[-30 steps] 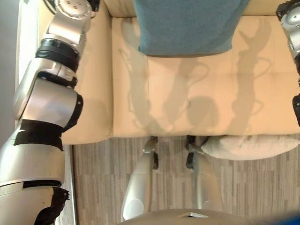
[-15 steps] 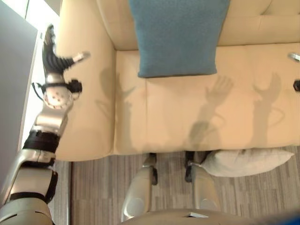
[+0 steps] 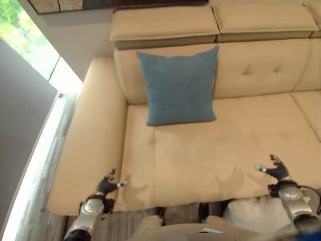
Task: Pick up all the scattered cushions and arrange them neatly on the sofa.
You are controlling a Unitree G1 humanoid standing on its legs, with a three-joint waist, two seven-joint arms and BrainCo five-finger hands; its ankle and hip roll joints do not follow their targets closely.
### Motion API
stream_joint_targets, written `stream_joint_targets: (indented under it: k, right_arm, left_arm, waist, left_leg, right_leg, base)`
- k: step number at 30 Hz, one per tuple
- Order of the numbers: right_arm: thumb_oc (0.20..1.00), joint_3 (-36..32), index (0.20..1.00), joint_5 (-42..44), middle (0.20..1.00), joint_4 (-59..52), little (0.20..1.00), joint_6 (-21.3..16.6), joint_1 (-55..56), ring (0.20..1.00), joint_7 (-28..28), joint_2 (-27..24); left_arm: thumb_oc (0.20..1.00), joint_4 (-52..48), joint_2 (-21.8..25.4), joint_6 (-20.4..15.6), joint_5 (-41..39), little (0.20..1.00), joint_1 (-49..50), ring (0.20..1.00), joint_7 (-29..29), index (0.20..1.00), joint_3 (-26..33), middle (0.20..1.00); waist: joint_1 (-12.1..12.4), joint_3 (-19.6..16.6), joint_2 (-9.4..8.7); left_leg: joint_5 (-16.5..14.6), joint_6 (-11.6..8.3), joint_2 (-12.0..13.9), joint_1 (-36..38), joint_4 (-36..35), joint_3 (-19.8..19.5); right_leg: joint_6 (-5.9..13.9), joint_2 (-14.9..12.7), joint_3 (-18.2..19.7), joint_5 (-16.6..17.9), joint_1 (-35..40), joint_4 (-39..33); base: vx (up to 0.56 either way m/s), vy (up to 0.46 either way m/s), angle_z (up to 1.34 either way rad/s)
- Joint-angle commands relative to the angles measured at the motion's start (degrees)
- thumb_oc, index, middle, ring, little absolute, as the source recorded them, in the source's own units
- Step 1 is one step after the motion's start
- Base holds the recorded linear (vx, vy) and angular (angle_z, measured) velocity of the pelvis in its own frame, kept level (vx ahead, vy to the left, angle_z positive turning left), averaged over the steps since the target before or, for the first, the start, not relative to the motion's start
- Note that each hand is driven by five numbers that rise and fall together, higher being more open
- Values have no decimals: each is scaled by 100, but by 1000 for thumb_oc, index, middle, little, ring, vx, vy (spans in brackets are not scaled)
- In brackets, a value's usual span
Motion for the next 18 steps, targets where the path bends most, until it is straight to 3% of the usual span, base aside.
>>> stream_joint_targets:
  k: [1, 7, 9, 13, 17, 18]
  right_arm:
    - [1000, 73, 1000, -106, 1000, 407, 1000, -6, -186, 1000, 93, -1]
    - [1000, 63, 1000, 129, 1000, 1753, 1000, 152, 38, 1000, 186, 496]
    - [1000, 35, 1000, 224, 1000, 1959, 1000, 180, 16, 1000, 161, 508]
    - [1000, 102, 1000, 238, 1000, 2159, 1000, 215, 34, 1000, 119, 572]
    - [1000, 99, 1000, 245, 1000, 2214, 1000, 223, -26, 1000, 107, 561]
    - [1000, 99, 1000, 243, 1000, 2196, 1000, 231, -45, 1000, 106, 559]
  left_arm:
    - [1000, 696, 42, 131, 579, 1000, -362, 1000, 172, 1000, 225, 1000]
    - [1000, 1690, -222, 302, 625, 1000, -203, 1000, 364, 1000, 489, 1000]
    - [1000, 1746, -240, 307, 601, 1000, -237, 1000, 392, 1000, 455, 1000]
    - [1000, 1708, -289, 283, 506, 1000, -365, 1000, 400, 1000, 367, 1000]
    - [1000, 1722, -435, 267, 461, 1000, -434, 1000, 375, 1000, 330, 1000]
    - [1000, 1712, -479, 257, 456, 1000, -435, 1000, 375, 1000, 311, 1000]
  waist:
    - [39, 82, -213]
    - [63, 69, -220]
    - [69, 158, -229]
    - [111, 312, -308]
    - [88, 401, -440]
    - [48, 373, -446]
  left_leg:
    - [-578, -254, 98, 191, 554, 150]
    - [-535, -343, 277, 381, 656, 18]
    - [-377, -436, 368, 221, 767, -48]
    - [-222, -526, 409, -212, 1121, -222]
    - [-962, -351, 5, -106, 1945, -552]
    - [-1020, -336, -105, -30, 2009, -661]
  right_leg:
    - [364, -163, -62, 24, 95, 240]
    - [148, 95, -62, -302, 478, 254]
    - [79, 173, -100, -374, 485, 225]
    - [8, 195, -178, -274, 357, 137]
    - [33, 52, -80, -38, 102, 231]
    - [32, 36, -29, 15, -5, 258]
  base:
    - [-22, -55, 0]
    - [-69, -123, 5]
    - [-208, -125, 24]
    - [-211, -42, 33]
    - [-211, 49, 0]
    - [-139, 150, -2]
